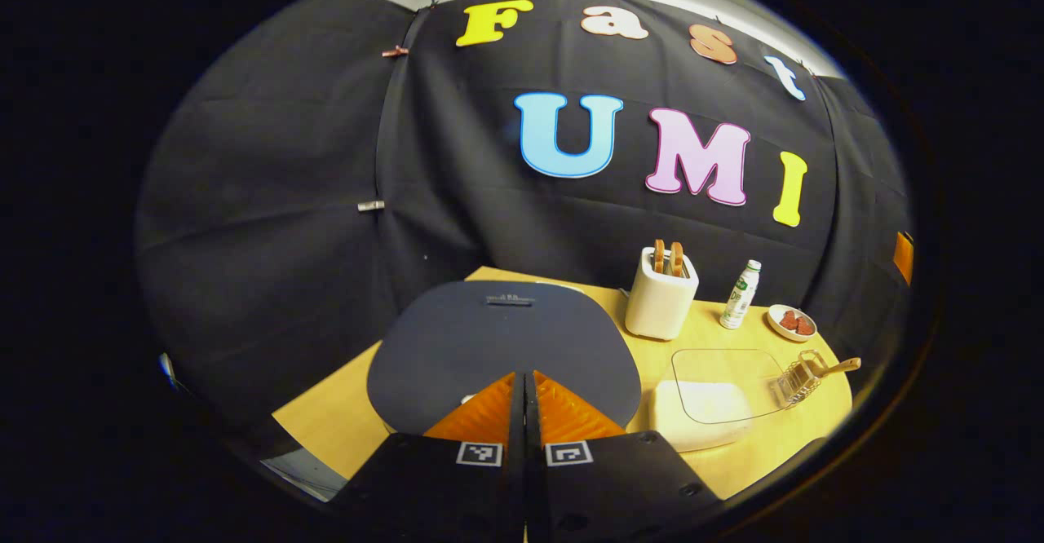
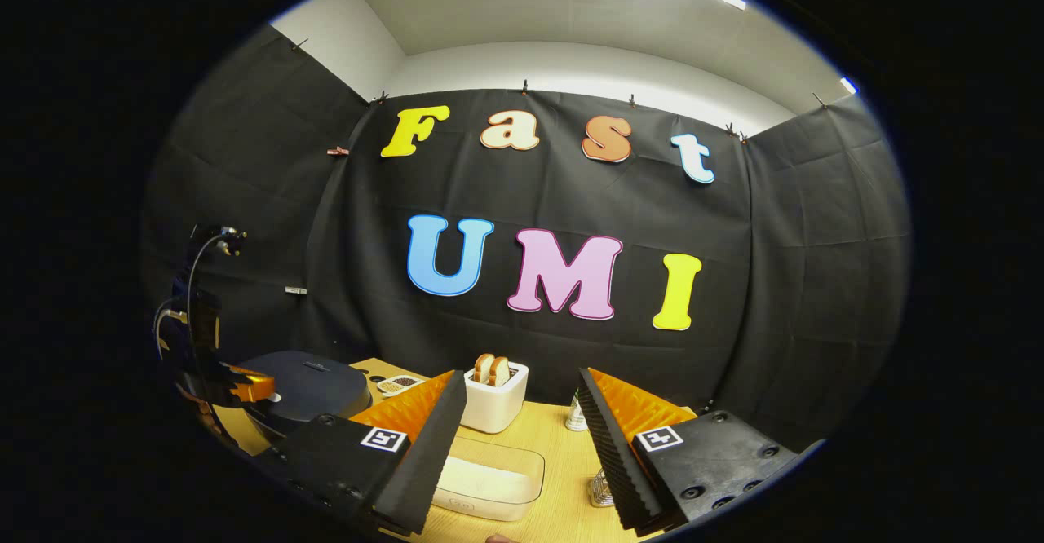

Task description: Close the left gripper, press the button to open the rice cooker; take a wooden spoon from the chopstick holder with the right hand, scoop a spoonful of rice and pour it into the rice cooker, then put the wooden spoon back into the chopstick holder.

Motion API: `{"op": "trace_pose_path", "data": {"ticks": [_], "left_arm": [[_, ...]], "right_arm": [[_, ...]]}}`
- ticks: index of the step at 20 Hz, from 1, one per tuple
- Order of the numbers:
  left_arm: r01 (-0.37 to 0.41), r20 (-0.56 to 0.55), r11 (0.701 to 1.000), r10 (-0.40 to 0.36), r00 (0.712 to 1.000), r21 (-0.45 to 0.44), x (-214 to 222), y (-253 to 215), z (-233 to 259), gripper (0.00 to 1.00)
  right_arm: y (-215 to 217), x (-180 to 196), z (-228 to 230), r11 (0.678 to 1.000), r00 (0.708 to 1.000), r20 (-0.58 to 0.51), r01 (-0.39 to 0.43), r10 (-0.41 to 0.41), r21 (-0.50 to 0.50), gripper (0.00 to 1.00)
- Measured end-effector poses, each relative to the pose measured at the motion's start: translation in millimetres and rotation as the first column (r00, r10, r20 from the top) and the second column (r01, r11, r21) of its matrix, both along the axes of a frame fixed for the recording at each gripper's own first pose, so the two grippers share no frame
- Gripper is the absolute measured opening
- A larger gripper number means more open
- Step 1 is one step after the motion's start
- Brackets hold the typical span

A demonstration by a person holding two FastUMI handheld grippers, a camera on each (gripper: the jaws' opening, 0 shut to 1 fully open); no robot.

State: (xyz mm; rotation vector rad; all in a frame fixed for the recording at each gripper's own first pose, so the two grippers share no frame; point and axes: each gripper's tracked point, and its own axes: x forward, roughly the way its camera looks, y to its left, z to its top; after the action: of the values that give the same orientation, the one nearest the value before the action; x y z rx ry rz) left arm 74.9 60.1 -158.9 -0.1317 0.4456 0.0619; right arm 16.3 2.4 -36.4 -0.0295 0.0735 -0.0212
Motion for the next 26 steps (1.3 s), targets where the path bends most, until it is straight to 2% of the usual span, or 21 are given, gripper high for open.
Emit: {"op": "trace_pose_path", "data": {"ticks": [5,9,13,16,19,23,26], "left_arm": [[0.004,-0.028,0.999,-0.003,1.000,0.049,1.9,-2.3,-7.6,0.06],[-0.022,-0.036,0.999,0.021,0.999,-0.043,-3.3,-0.9,-8.5,0.06],[-0.025,-0.043,0.999,0.024,0.999,-0.034,-5.6,-0.7,-14.1,0.06],[-0.037,-0.047,0.993,0.032,0.998,-0.110,-4.1,-0.6,-12.7,0.06],[-0.021,-0.026,0.995,0.018,0.999,-0.100,-5.7,-1.6,-14.1,0.06],[-0.016,-0.008,0.986,0.015,1.000,-0.168,-3.6,-0.4,-12.9,0.06],[0.009,-0.005,0.995,-0.010,1.000,-0.098,-3.7,-2.6,-15.5,0.06]], "right_arm": [[0.7,5.7,0.3,1.000,1.000,0.007,-0.001,0.001,0.002,0.87],[2.8,7.6,2.6,1.000,1.000,0.014,-0.006,0.006,0.013,0.87],[6.3,7.3,3.1,1.000,1.000,0.016,-0.018,0.018,0.015,0.87],[5.6,6.1,4.1,1.000,1.000,0.017,-0.018,0.018,0.013,0.87],[1.8,5.7,0.6,1.000,1.000,0.010,-0.010,0.010,0.012,0.87],[-2.5,5.5,-0.9,1.000,1.000,0.003,0.000,0.000,0.014,0.86],[-6.3,4.6,1.3,1.000,1.000,0.011,0.011,-0.011,0.014,0.87]]}}
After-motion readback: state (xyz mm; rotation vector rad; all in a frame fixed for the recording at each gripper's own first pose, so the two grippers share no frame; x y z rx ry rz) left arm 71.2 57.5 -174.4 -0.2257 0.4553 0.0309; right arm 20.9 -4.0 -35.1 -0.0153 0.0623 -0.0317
